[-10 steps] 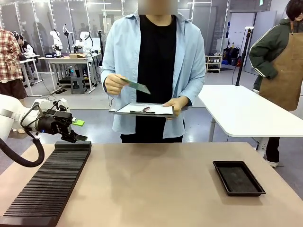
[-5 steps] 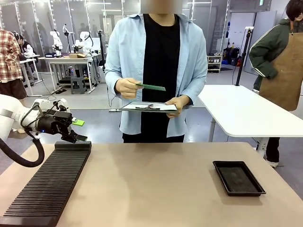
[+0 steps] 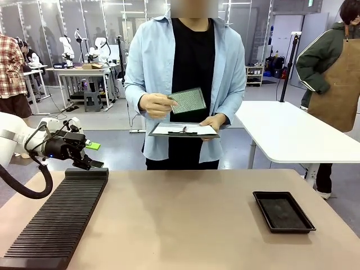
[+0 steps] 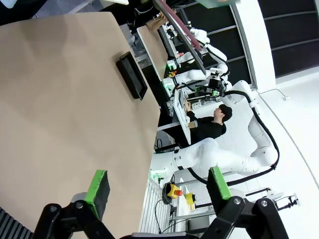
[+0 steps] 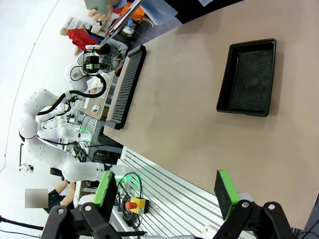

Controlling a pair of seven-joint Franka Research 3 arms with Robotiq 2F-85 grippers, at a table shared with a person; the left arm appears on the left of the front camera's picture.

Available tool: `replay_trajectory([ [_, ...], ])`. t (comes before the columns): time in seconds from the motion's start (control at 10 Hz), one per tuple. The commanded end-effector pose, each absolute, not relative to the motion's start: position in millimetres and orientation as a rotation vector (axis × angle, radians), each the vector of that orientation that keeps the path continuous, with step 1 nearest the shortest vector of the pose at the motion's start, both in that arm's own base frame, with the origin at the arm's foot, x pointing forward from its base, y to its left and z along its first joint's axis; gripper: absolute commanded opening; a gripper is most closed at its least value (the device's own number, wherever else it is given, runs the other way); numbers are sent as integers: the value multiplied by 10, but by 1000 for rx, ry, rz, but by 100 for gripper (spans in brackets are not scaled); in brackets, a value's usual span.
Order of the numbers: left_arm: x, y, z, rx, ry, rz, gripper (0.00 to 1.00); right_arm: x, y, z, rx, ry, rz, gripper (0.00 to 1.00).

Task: Inspect the PCB.
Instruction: Pick up the Blank PCB that the human is holding.

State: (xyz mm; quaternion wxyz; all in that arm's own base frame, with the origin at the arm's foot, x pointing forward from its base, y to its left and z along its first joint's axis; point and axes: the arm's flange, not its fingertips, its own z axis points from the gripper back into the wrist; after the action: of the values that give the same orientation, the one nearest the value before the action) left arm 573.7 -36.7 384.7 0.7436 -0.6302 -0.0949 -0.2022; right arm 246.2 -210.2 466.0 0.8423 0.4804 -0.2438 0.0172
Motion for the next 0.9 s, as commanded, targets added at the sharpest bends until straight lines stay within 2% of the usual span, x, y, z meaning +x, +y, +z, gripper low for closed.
replay_trajectory([
  [0.0,5558,-73,4196,-1295,-185,-425,100,2464,-2114,4671,1025,-532,52,100],
  [0.3,4583,579,4950,-984,-241,-388,100,2464,-2114,4671,1025,-532,52,100],
  [0.4,4277,724,5137,-914,-304,-368,100,2464,-2114,4671,1025,-532,52,100],
  [0.8,3053,1174,5457,-709,-564,-226,100,2464,-2114,4671,1025,-532,52,100],
])
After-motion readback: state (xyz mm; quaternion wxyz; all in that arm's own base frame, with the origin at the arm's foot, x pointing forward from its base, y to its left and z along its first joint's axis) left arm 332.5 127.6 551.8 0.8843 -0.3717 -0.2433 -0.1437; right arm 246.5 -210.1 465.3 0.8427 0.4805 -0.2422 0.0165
